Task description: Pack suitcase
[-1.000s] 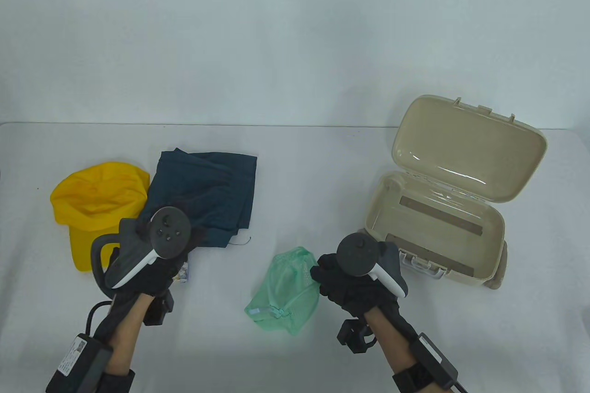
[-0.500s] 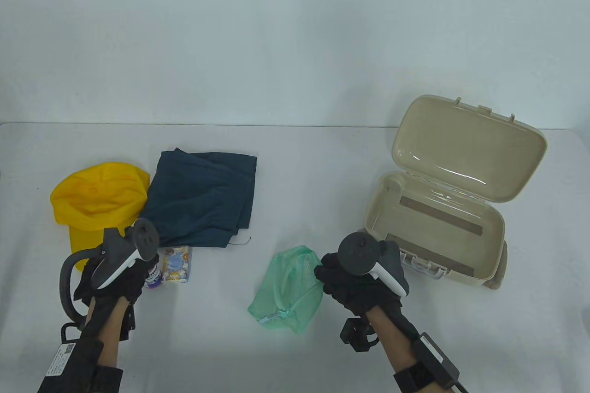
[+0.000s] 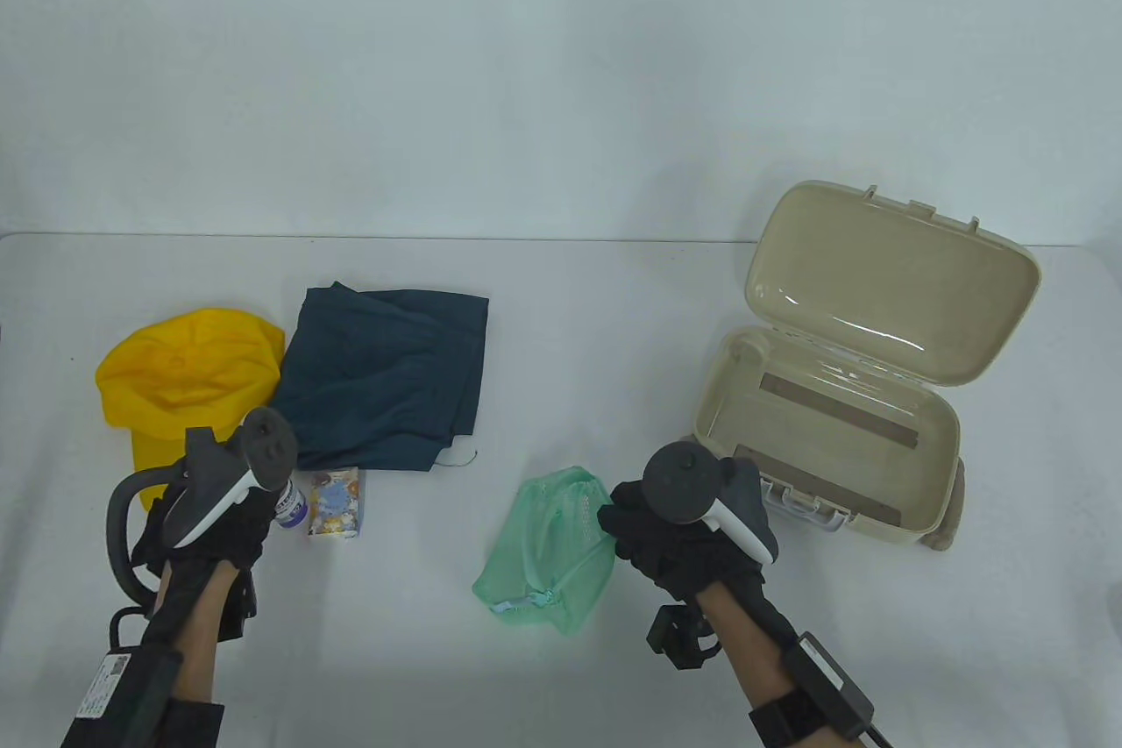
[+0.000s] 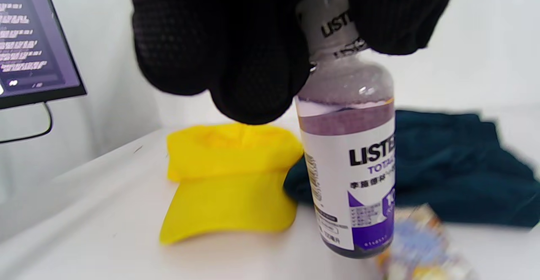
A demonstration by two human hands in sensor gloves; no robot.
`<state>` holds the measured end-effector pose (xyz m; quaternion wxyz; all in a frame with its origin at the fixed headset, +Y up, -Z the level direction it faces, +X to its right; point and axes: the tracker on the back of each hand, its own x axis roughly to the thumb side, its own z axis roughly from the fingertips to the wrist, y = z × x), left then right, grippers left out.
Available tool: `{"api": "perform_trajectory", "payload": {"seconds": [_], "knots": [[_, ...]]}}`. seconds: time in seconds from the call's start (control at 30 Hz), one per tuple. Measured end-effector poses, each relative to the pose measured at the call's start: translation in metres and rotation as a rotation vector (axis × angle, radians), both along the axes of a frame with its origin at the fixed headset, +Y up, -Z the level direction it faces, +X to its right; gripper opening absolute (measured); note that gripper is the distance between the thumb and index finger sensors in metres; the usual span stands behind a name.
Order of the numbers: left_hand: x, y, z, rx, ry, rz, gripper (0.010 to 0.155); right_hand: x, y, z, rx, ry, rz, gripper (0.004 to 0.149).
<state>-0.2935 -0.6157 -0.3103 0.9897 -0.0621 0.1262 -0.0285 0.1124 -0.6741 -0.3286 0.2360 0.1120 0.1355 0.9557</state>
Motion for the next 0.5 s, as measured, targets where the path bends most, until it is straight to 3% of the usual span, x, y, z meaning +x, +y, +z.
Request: {"api": "perform_trajectory", "payload": {"seconds": [0.1, 0.23, 0.37, 0.5], "knots": [[0.016, 0.032, 0.011, 0.118, -0.076, 0.081, 0.061, -0.001, 0.0, 0.0, 0.004, 0.0, 0.0, 0.042], [0.046, 0.058, 0.023, 0.224, -0.21, 0.233, 0.061, -0.001, 0.0, 0.0, 0.007, -0.001, -0.008, 0.042], [0.087, 0.066, 0.032, 0.271, -0.364, 0.358, 0.061, -0.002, 0.0, 0.001, 0.005, 0.004, -0.024, 0.042], [0.124, 0.058, 0.036, 0.279, -0.485, 0.428, 0.061, -0.003, 0.0, 0.001, 0.003, 0.011, -0.044, 0.042]]}}
